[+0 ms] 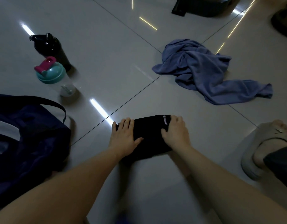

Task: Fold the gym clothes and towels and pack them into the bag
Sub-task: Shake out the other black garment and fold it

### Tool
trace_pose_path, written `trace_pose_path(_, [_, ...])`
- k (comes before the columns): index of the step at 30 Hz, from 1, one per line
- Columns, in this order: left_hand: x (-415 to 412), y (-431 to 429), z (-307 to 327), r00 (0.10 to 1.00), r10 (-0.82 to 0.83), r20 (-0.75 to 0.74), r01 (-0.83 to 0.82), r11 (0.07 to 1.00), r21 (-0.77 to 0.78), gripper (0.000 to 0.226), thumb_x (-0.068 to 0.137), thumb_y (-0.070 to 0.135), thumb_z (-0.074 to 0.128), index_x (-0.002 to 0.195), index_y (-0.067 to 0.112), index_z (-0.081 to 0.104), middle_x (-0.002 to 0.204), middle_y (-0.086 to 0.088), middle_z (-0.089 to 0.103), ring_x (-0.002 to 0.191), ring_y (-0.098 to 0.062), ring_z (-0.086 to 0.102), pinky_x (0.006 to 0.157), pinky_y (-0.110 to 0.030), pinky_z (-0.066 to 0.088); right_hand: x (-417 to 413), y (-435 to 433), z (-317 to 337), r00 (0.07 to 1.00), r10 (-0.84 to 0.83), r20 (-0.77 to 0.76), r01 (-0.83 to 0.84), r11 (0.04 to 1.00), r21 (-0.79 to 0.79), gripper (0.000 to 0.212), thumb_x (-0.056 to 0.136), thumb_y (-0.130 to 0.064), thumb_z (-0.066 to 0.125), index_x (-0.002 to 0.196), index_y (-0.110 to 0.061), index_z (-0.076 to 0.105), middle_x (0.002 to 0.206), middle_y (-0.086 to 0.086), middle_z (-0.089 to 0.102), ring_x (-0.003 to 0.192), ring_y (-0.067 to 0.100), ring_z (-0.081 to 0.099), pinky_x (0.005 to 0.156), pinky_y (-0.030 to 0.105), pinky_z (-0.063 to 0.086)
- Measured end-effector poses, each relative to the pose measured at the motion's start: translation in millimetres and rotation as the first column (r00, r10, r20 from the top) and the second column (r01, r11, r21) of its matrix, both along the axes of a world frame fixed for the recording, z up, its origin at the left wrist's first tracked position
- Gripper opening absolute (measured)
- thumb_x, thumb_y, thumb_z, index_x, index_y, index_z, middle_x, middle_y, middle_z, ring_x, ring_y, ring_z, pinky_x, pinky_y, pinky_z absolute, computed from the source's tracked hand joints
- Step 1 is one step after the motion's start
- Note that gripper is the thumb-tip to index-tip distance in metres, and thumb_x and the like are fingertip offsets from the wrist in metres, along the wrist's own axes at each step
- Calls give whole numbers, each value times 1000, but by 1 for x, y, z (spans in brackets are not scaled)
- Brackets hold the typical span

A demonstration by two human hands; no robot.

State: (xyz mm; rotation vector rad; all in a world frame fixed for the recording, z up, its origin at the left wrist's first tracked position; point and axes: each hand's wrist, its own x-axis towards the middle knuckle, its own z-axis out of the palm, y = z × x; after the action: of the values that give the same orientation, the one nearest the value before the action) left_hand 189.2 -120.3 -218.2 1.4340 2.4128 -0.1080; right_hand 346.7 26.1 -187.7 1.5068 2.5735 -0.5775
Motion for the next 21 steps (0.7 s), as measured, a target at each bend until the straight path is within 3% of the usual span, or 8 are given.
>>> trace_pose_path(4, [-11,21,13,999,34,28,-34,999,10,83,77,73,59,138,19,47,144,-4,43,137,-26,39,121,-52,14,-1,8,1,965,-238,111,260,926,-275,73,79,-49,77,128,-5,47,130,17,55,121,37,55,90,41,48])
trace_pose_path(7, [-18,32,19,999,11,43,-11,1000,1,83,68,75,68,130,22,54,132,-3,48,126,-25,45,113,-44,28,1,12,-4,949,-306,77,308,851,-426,75,76,-39,85,129,-4,45,124,14,60,116,36,60,80,34,46])
trace_pose_path(12, [-23,47,24,988,68,135,-58,996,-74,89,58,71,81,125,21,52,121,-2,60,117,-26,54,101,-43,39,11,14,-15,919,-370,-134,223,771,-596,57,72,-7,86,124,-9,63,114,8,72,109,28,68,96,39,54])
trace_pose_path(17, [-34,46,23,925,240,295,-215,970,-114,56,61,59,87,104,26,70,106,1,70,111,-25,60,96,-38,45,16,23,-12,932,-271,-242,92,821,-563,39,74,-4,83,109,-14,68,104,5,73,103,26,69,88,34,53])
trace_pose_path(19, [-37,46,27,911,245,333,-214,969,-126,48,62,52,88,100,27,73,101,2,71,107,-24,62,95,-37,48,16,27,-8,968,-186,-170,87,879,-469,35,77,-17,84,106,-17,65,103,3,70,100,25,67,80,33,50])
trace_pose_path(21, [-38,46,34,907,206,367,-171,977,-125,39,66,43,87,98,27,72,97,2,70,100,-24,64,89,-35,51,14,30,3,995,-92,-33,81,965,-249,41,80,-32,80,110,-19,56,110,3,61,100,25,60,78,35,46])
